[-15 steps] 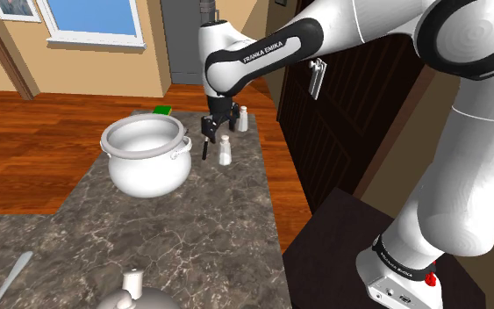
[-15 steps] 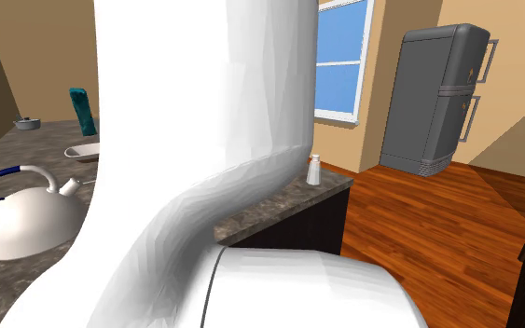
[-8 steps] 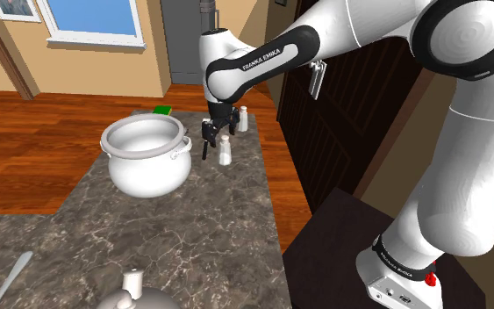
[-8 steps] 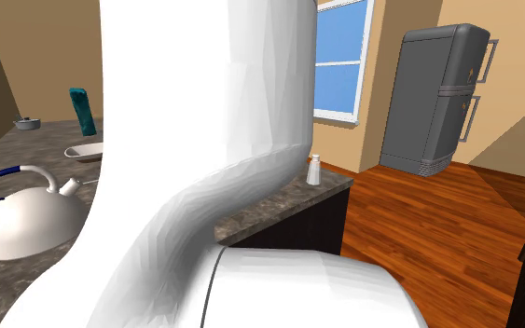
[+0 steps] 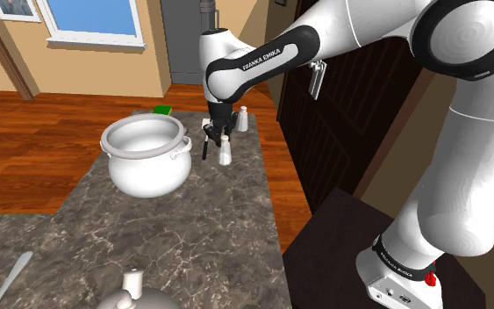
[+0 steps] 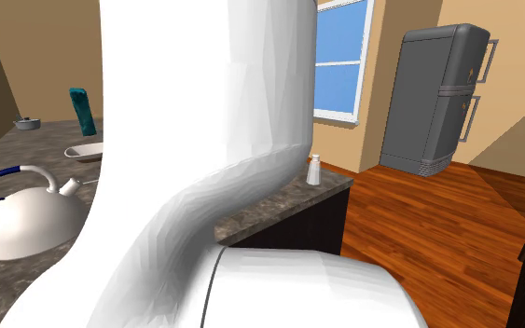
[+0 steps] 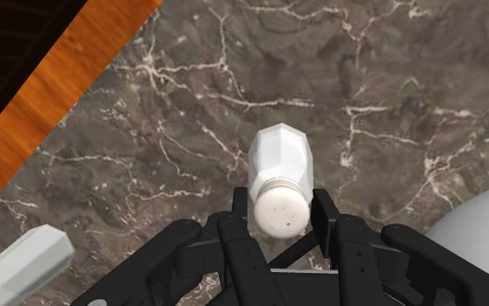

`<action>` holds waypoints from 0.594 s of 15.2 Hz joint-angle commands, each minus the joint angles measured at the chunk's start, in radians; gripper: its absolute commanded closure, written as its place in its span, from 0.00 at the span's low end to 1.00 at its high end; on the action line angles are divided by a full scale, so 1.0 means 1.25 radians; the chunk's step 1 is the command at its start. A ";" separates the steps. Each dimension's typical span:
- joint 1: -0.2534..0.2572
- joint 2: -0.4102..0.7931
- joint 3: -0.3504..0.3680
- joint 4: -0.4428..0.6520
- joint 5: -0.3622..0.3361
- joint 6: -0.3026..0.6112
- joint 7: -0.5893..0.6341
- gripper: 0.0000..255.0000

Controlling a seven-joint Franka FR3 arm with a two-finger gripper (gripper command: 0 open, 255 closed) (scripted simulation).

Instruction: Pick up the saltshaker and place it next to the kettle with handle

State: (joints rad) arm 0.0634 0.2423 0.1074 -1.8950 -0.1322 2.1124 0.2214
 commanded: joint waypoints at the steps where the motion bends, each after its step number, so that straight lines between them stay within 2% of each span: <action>1: 0.000 0.000 0.000 0.000 0.000 0.000 0.000 1.00; 5: 0.000 0.000 0.000 0.000 0.000 0.000 0.000 1.00; 9: 0.000 -0.017 0.001 0.021 0.005 -0.038 -0.005 1.00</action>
State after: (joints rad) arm 0.0633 0.2254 0.1087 -1.8786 -0.1279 2.0789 0.2170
